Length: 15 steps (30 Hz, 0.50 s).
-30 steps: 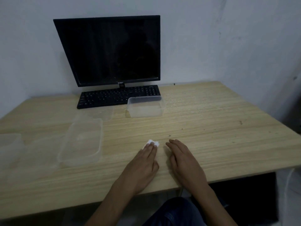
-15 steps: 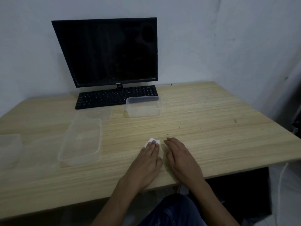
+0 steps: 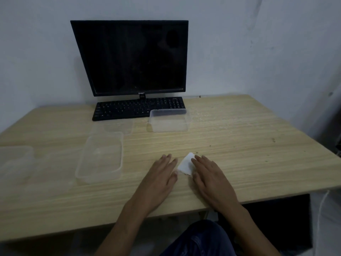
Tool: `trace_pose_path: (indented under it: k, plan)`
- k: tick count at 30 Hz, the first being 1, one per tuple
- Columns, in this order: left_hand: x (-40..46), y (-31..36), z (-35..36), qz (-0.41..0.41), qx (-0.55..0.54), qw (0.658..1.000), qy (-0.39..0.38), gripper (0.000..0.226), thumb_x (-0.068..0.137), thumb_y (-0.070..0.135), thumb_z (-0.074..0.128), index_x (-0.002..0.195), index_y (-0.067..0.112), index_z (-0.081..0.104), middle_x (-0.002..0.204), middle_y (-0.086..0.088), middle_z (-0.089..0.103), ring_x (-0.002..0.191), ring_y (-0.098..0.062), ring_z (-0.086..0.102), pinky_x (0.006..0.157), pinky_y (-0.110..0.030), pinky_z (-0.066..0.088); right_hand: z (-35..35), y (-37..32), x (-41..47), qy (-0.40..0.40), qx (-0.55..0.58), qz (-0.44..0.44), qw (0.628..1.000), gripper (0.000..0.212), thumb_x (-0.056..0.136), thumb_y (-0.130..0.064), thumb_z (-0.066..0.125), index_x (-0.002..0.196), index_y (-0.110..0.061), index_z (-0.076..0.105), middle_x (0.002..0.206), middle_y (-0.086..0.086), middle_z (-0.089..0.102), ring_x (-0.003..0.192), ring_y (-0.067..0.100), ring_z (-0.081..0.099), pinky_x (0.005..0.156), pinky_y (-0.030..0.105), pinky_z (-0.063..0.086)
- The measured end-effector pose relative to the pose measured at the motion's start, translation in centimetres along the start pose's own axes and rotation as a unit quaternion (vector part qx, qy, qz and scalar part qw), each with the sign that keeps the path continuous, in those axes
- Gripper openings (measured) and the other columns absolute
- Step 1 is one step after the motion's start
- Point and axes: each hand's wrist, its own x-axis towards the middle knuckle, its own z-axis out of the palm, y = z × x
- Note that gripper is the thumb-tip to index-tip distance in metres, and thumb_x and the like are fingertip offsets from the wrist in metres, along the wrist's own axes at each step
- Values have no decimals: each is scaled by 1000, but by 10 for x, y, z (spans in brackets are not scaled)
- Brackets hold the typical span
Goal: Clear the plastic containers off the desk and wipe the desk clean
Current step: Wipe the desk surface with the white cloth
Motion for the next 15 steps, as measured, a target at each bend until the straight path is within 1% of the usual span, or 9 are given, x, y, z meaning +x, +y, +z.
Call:
trace_pose_path:
  k: [2,4,5,6,8,10,13,14,15]
  plan:
    - [-9,-14,-1,-20,39,999,7,56,100,49,13,153,28,11,161,11,0,141,6,-11,111,-14,-14,-2,-3,2,-56,-53,-20,997,79,84,-59,-1,152,-24,18,158,-9,8,143,0,0,114,21,-6]
    - [-15,-22,-1,-25,58,998,4,61,98,53,11,153,26,11,161,9,1,139,7,-11,111,-14,-15,-3,-5,5,-100,-74,-19,992,94,75,-74,-15,153,-26,4,157,-12,-6,141,-2,-10,112,21,-11]
    - [-16,-24,-1,-27,50,998,9,58,100,49,15,153,26,12,161,10,1,139,7,-10,113,-16,-13,-3,-4,7,-113,-71,-10,991,103,68,-79,-23,153,-26,0,157,-12,-8,141,-2,-11,112,21,-11]
    - [-17,-25,-1,-30,31,999,19,55,102,46,21,153,26,13,161,11,1,141,7,-8,115,-17,-9,-3,-5,9,-125,-68,-3,990,109,62,-81,-29,153,-27,-2,158,-12,-9,142,-2,-11,112,21,-10]
    - [-19,-22,-4,-40,-11,998,36,54,102,43,26,153,28,15,160,14,2,142,6,-5,116,-18,-4,-2,-4,10,-142,-74,-1,987,114,56,-80,-33,153,-27,-5,159,-12,-9,141,-3,-13,112,23,-9]
    - [-19,-23,-4,-46,-16,998,39,54,103,43,28,153,27,16,160,14,4,142,6,-3,116,-18,-3,-3,-6,9,-153,-86,-1,984,118,53,-80,-36,153,-26,-4,160,-10,-7,137,-5,-13,112,24,-10]
    - [-21,-24,-1,-40,16,998,44,54,103,43,26,153,24,18,161,9,6,144,2,-2,117,-19,-6,-3,-11,8,-165,-116,-7,979,121,52,-79,-37,153,-23,-3,161,-8,-4,143,-1,-8,112,25,-9]
    - [-21,-24,0,-39,24,998,45,54,103,44,25,153,24,18,161,8,7,145,0,-1,118,-21,-6,-4,-13,8,-169,-125,-6,978,120,54,-80,-35,153,-22,-2,161,-7,-4,145,2,-6,113,26,-8]
    - [-23,-25,1,-40,27,998,43,55,103,44,24,153,24,17,161,8,7,146,-1,-1,118,-22,-5,-5,-15,6,-173,-129,-1,976,113,61,-81,-27,154,-21,-2,161,-7,-3,146,4,-4,115,27,-6]
